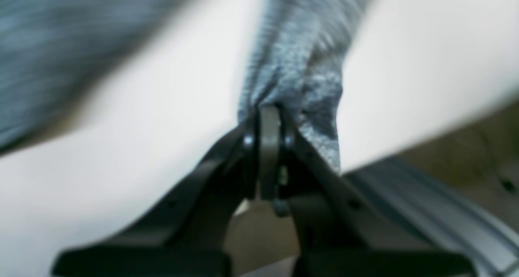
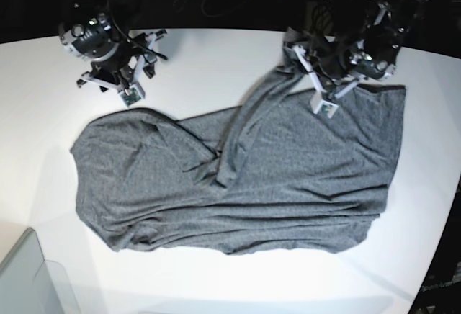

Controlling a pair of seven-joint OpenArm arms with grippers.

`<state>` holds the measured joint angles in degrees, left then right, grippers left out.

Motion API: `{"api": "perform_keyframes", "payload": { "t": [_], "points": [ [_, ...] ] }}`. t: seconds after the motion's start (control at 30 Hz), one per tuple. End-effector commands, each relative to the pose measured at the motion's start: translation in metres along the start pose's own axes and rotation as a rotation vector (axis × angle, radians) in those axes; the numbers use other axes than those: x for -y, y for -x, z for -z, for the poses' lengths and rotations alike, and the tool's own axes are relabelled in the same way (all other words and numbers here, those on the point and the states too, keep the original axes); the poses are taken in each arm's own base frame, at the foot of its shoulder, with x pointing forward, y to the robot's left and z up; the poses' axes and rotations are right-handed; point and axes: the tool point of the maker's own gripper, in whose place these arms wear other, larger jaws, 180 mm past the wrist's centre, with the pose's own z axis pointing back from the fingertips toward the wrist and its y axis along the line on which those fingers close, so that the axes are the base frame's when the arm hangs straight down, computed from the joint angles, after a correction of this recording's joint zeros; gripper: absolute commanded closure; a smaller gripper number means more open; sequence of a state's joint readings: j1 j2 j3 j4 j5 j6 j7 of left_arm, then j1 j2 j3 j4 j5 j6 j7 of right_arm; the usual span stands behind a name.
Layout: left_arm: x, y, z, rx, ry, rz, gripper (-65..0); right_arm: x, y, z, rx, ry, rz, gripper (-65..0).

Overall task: Layout the t-shirt on the table in an organized manner, then fold the t-shirt properly
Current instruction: 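Grasp the shirt's shoulder corner with the left gripper and pull outward, then grasp the opposite shoulder corner with the right gripper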

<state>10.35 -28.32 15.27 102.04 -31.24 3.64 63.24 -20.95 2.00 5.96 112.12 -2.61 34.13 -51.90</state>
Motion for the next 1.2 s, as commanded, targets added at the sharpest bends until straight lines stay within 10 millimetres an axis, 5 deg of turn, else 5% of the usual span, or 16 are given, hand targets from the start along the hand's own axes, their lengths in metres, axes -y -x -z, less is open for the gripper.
{"api": "perform_keyframes", "payload": {
  "t": [0.0,0.2,0.57,0.8,1.03,1.17],
  "points": [
    [0.0,-0.012,-0.008,0.038,0.006,-0.008,-0.2,0.002,-0.008,-0.003,0.033,0.005,-0.007,-29.2],
    [-0.027,-0.021,-0.03,0.092,-0.058,-0.023,-0.2,0.002,-0.009,-0.003,0.033,0.006,-0.006,-29.2],
    [-0.123,-0.031,-0.089,0.203,-0.287,-0.154,-0.2,0.007,-0.019,-0.003,0.059,0.015,-0.009,-29.2],
    [-0.144,-0.042,-0.115,0.259,-0.299,-0.01,-0.2,0.012,-0.04,-0.002,0.109,0.026,-0.014,-29.6],
    [-0.16,-0.025,-0.129,0.211,-0.33,-0.02,-0.2,0.005,-0.077,0.003,0.174,-0.001,-0.124,-32.3],
    [-0.165,-0.023,-0.135,0.212,-0.343,-0.016,-0.2,-0.003,-0.079,0.02,0.145,-0.043,-0.18,-32.3]
  ]
}}
